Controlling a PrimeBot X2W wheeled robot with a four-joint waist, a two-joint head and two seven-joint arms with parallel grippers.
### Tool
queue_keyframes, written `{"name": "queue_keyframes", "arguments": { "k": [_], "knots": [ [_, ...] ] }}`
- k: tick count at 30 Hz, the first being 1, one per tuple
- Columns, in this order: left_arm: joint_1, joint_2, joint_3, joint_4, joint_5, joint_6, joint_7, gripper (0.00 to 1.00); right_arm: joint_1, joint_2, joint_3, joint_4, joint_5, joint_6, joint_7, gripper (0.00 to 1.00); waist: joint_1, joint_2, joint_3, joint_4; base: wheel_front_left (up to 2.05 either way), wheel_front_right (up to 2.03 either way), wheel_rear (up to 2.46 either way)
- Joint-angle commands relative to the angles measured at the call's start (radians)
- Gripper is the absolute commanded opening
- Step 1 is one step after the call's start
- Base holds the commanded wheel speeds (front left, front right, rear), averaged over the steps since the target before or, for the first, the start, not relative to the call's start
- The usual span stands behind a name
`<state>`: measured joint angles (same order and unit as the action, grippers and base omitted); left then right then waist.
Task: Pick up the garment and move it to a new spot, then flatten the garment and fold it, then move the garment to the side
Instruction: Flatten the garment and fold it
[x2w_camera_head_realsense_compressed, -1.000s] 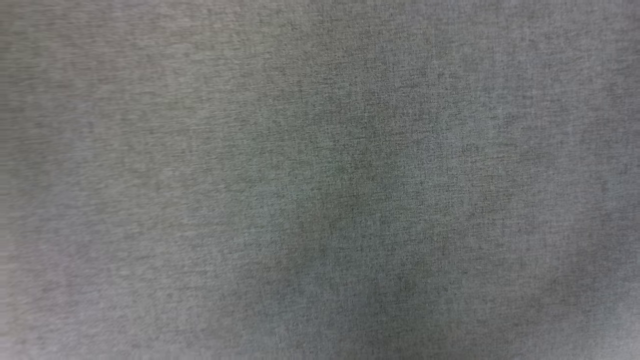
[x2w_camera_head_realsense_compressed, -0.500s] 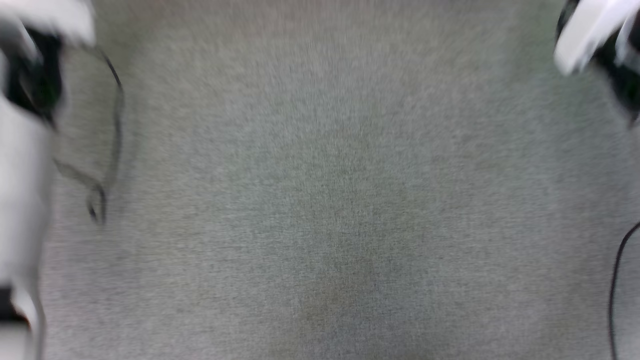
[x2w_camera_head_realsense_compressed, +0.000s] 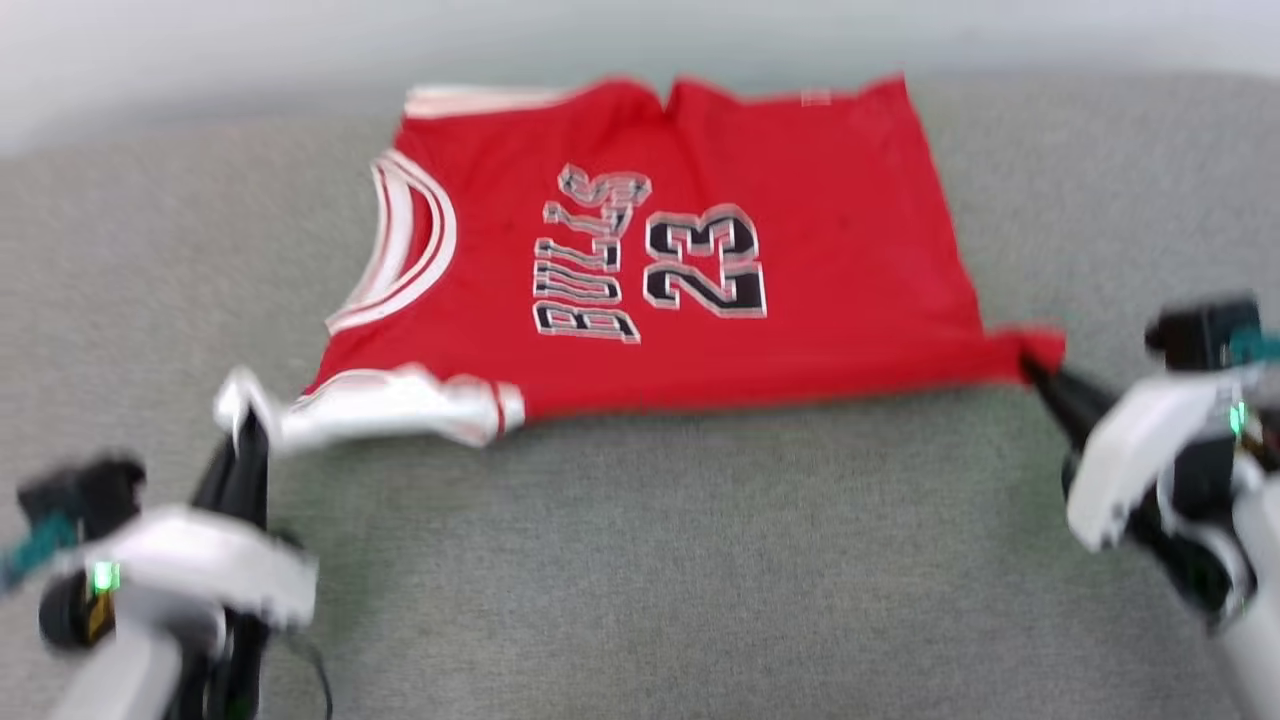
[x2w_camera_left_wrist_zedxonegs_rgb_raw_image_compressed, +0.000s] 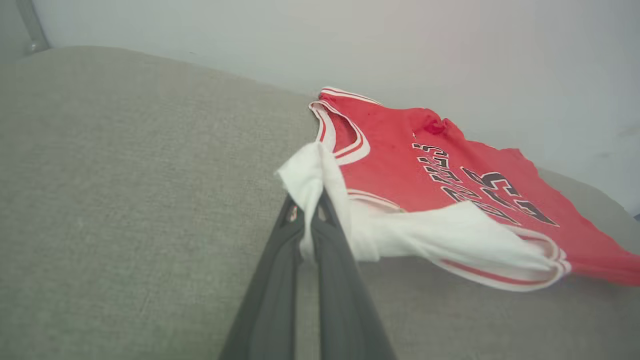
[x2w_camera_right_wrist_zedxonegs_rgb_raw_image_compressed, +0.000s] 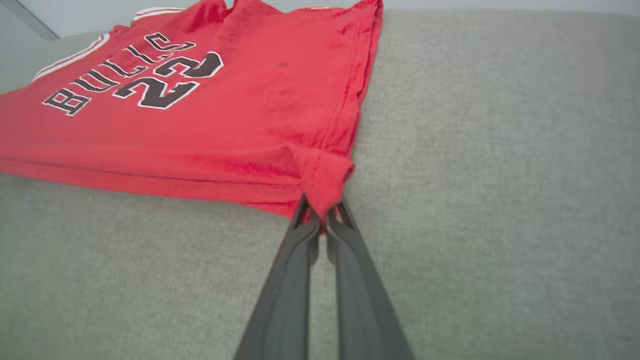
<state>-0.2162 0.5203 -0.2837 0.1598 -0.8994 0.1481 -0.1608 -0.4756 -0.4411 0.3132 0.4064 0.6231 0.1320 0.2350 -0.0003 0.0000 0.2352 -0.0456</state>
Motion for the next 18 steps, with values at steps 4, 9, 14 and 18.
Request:
{"name": "queue_keyframes", "arguments": {
  "k": [4, 9, 14, 18],
  "knots": [
    [0.171, 0.030, 0.025, -0.123, -0.023, 0.084, 0.027, 0.00, 0.168, 0.009, -0.077, -0.089, -0.018, -0.002, 0.041, 0.00, 0.0003, 0.0000, -0.092, 0.015, 0.00, 0.00, 0.00],
    [0.344, 0.044, 0.029, -0.265, -0.045, 0.165, 0.067, 0.00, 0.389, 0.064, -0.193, -0.232, -0.055, -0.002, 0.114, 0.00, 0.0003, 0.0000, -0.145, 0.029, 0.00, 0.00, 0.00],
    [0.449, 0.052, 0.029, -0.370, -0.059, 0.215, 0.089, 0.00, 0.579, 0.150, -0.306, -0.397, -0.103, -0.002, 0.222, 0.00, 0.0003, 0.0000, -0.171, 0.040, 0.00, 0.00, 0.00],
    [0.456, 0.068, 0.031, -0.421, -0.058, 0.228, 0.111, 0.00, 0.648, 0.204, -0.366, -0.519, -0.151, -0.002, 0.300, 0.00, 0.0003, 0.0000, -0.163, 0.051, 0.00, 0.00, 0.00]
  ]
}}
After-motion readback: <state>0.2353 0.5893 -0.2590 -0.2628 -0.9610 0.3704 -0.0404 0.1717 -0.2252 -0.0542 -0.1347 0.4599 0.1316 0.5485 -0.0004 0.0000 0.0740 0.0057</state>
